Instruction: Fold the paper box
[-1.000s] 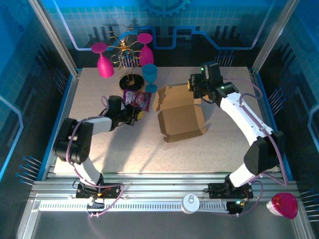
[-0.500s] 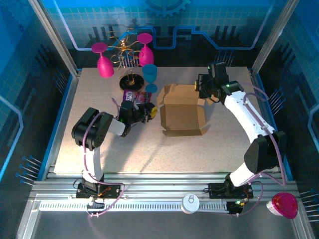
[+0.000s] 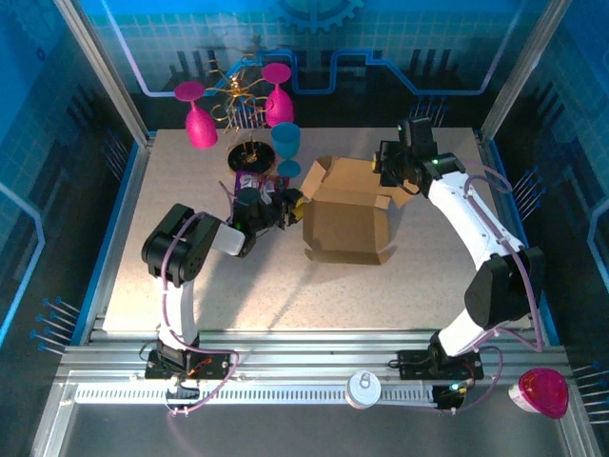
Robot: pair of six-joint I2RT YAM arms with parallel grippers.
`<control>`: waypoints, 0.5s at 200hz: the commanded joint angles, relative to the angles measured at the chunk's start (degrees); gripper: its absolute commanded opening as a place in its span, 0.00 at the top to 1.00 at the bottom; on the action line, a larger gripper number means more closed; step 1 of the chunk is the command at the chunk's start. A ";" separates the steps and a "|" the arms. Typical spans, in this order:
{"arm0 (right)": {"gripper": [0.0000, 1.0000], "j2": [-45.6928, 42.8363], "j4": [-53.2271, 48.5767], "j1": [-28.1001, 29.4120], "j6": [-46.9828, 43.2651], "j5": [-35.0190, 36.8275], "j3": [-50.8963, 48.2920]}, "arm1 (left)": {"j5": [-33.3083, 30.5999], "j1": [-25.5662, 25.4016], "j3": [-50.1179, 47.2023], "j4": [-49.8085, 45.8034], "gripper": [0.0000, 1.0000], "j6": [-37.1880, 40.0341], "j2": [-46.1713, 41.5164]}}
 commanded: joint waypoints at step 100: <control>1.00 1.23 1.89 -2.11 3.33 -0.48 -0.31 | -3.11 -2.26 -6.94 5.74 0.60 5.84 -5.08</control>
